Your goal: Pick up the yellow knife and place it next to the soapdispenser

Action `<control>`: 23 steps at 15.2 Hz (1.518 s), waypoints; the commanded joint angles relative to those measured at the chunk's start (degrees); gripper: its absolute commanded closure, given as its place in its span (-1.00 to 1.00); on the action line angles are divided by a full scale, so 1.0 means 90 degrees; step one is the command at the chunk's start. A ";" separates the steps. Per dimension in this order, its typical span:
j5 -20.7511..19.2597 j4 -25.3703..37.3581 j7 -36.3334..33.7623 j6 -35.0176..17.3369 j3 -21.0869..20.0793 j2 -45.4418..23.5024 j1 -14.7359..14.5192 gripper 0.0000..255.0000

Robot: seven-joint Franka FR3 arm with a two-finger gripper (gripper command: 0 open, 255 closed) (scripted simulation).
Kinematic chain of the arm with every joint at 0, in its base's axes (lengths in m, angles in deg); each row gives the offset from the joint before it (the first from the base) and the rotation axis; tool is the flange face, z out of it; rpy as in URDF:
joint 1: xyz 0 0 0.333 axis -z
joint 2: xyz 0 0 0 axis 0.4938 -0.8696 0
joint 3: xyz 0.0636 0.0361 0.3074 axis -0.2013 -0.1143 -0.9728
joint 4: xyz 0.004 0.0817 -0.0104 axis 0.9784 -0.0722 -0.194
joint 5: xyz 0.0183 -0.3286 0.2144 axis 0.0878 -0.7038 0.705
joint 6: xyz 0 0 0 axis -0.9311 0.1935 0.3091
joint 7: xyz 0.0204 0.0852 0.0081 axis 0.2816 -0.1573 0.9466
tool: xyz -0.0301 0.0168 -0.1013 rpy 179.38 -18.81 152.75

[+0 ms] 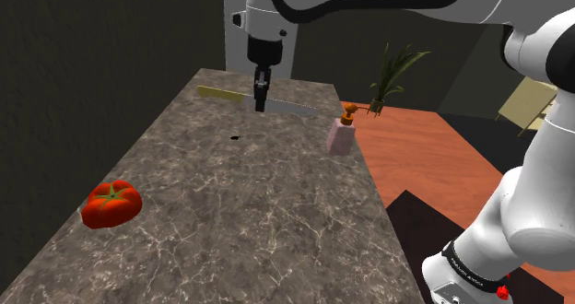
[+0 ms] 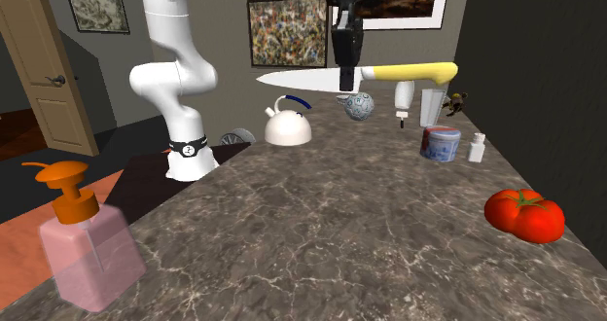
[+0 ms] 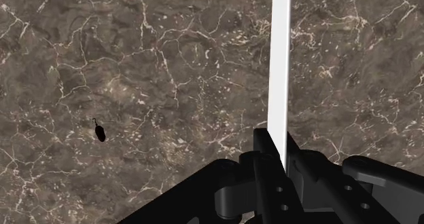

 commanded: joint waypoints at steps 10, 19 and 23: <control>0.0275 -0.0595 0.1648 -0.0128 0.0621 0.0502 0.1010 1.00; 0.0316 -0.0975 0.2243 -0.0534 0.0873 0.0475 0.1353 1.00; 0.0311 -0.1286 0.2242 -0.0869 0.0875 0.0450 0.1355 1.00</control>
